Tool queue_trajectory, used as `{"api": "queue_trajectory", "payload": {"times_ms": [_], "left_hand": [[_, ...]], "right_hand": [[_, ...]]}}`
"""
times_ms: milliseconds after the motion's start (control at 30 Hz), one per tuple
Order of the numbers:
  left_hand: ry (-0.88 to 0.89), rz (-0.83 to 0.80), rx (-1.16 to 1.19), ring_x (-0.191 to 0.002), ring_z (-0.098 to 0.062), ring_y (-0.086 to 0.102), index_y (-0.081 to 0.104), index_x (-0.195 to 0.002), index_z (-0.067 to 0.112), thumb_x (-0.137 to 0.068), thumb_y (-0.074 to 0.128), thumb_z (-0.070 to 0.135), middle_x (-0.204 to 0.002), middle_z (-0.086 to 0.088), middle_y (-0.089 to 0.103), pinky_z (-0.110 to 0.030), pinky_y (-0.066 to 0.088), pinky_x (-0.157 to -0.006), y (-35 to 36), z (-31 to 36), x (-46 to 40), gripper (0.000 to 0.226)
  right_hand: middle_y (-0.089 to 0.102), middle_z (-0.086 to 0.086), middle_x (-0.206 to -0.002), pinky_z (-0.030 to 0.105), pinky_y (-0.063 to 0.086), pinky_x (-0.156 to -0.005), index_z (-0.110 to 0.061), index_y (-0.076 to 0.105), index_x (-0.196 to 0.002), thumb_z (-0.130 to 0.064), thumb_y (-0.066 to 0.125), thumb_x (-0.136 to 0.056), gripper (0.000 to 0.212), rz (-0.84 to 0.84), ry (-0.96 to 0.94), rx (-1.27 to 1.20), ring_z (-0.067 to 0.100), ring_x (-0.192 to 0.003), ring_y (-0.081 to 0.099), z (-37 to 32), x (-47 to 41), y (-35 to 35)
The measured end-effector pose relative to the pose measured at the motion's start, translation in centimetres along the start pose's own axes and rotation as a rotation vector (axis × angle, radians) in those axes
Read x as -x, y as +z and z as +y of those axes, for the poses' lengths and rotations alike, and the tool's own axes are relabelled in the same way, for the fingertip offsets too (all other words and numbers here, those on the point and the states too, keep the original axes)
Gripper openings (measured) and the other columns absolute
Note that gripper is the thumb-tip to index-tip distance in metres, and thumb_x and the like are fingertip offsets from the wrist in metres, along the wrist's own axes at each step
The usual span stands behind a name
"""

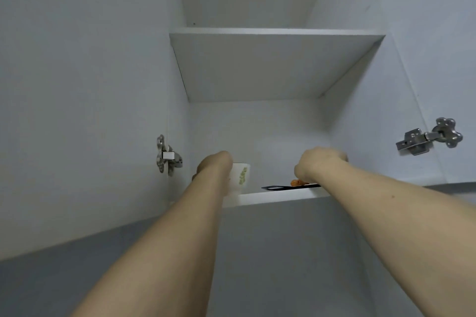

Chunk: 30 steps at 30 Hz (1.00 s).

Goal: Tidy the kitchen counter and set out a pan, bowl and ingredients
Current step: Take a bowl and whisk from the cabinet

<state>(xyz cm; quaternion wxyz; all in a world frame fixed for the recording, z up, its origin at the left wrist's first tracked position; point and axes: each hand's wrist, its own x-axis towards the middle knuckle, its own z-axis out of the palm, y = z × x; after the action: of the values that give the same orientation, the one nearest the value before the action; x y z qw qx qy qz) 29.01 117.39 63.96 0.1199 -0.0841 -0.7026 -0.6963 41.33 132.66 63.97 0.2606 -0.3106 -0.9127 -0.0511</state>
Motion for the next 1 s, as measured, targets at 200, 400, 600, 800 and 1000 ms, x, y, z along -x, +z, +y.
{"api": "queue_trajectory", "payload": {"times_ms": [200,400,600,800,1000], "left_hand": [[-0.021,-0.029,-0.046,-0.087,-0.029,0.07,0.055,-0.071,0.006,-0.086,0.041,0.013,-0.076,-0.013,0.064,-0.049,0.054,-0.091,-1.3,1.1,2.8,0.022],[-0.097,-0.072,0.038,-0.068,-0.032,0.062,0.055,-0.077,0.0,-0.092,0.043,0.007,-0.077,-0.017,0.06,-0.046,0.057,-0.061,-2.2,1.2,3.4,0.02],[-0.15,-0.1,0.127,-0.066,-0.036,0.058,0.05,-0.087,-0.001,-0.097,0.04,0.009,-0.084,-0.018,0.057,-0.056,0.054,-0.066,-2.6,1.2,2.4,0.017],[-0.18,-0.103,0.15,-0.067,-0.038,0.058,0.05,-0.088,-0.002,-0.096,0.04,0.008,-0.086,-0.019,0.056,-0.054,0.052,-0.057,-2.7,1.1,1.7,0.015],[-0.128,-0.131,0.214,-0.094,-0.046,0.062,0.053,-0.112,0.002,-0.093,0.04,0.007,-0.109,-0.02,0.059,-0.046,0.051,-0.035,-2.7,0.7,1.7,0.025]], "right_hand": [[0.059,0.002,-0.118,0.039,0.048,-0.089,-0.021,0.059,-0.113,-0.023,0.043,-0.085,0.033,-0.056,-0.032,-0.011,0.027,-0.103,0.06,-1.8,0.2,0.7],[0.058,0.001,-0.112,0.038,0.048,-0.088,-0.02,0.057,-0.103,-0.02,0.044,-0.084,0.023,-0.083,-0.007,-0.004,0.026,-0.1,0.06,-2.5,-0.1,1.1],[0.058,0.001,-0.108,0.035,0.049,-0.084,-0.02,0.06,-0.112,-0.017,0.049,-0.084,0.03,-0.093,0.023,0.014,0.025,-0.096,0.059,-3.2,-0.8,1.9],[0.055,0.0,-0.102,0.034,0.048,-0.077,-0.02,0.058,-0.101,-0.013,0.05,-0.085,0.019,-0.143,0.002,0.074,0.025,-0.088,0.055,-3.5,-0.8,1.6],[0.059,0.001,-0.116,0.033,0.046,-0.076,-0.016,0.062,-0.115,-0.007,0.051,-0.086,0.032,-0.044,0.045,-0.008,0.023,-0.105,0.059,-2.9,-0.6,1.5]]}}
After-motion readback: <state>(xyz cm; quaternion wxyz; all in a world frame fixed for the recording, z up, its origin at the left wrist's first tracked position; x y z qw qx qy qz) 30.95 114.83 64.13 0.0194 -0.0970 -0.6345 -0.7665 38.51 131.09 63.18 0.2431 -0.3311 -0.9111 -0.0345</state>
